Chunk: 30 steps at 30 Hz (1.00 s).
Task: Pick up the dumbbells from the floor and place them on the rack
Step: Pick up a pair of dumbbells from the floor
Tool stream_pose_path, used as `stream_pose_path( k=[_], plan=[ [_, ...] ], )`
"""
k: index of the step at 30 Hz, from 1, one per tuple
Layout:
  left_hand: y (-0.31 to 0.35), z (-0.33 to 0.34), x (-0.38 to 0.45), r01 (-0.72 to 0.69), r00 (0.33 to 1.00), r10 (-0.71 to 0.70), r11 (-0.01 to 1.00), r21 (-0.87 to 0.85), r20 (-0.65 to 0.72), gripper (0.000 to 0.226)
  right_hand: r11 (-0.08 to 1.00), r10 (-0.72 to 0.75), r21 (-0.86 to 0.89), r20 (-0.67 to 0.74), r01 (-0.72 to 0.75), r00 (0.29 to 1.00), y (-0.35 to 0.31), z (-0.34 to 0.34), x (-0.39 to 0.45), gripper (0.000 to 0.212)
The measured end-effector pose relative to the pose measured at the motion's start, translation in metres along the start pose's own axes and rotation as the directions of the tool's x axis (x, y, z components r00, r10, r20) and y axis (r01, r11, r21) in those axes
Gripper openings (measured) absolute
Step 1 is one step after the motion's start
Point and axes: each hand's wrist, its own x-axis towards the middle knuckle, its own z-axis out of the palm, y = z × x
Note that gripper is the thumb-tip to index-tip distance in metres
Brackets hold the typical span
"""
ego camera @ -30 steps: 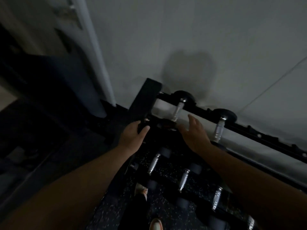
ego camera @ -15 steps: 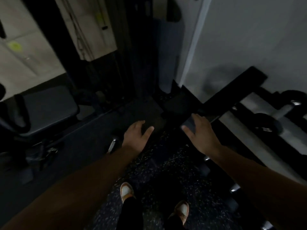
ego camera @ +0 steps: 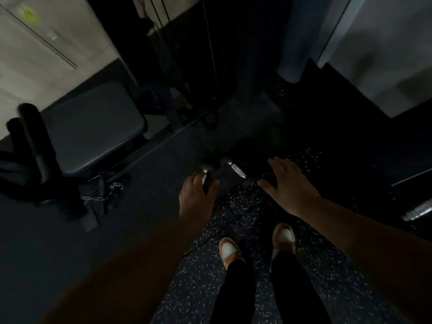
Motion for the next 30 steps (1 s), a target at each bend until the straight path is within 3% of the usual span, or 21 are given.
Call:
stream_pose_path(
  k=[6,11,24,30],
  plan=[
    [-0.059,0.071,0.058,0.126,0.992,-0.127,0.991,0.031,0.023,0.049,0.998,-0.062,-0.016,0.101,0.064,0.993,0.025,0.086,0.069,0.079],
    [-0.111,0.141,0.105,0.166,0.985,-0.168,0.985,0.043,0.043,0.068,0.984,-0.126,-0.098,0.205,0.148,0.971,0.049,0.164,0.122,0.078],
    [-0.229,0.307,0.237,0.035,0.996,-0.037,0.999,0.025,0.082,0.067,0.988,-0.094,-0.096,0.247,0.121,0.965,0.106,0.36,0.259,0.077],
    [-0.27,0.344,0.275,0.095,0.995,-0.093,0.994,-0.057,0.037,0.074,0.989,-0.068,-0.117,0.219,0.095,0.973,0.119,0.405,0.299,0.085]
  ],
)
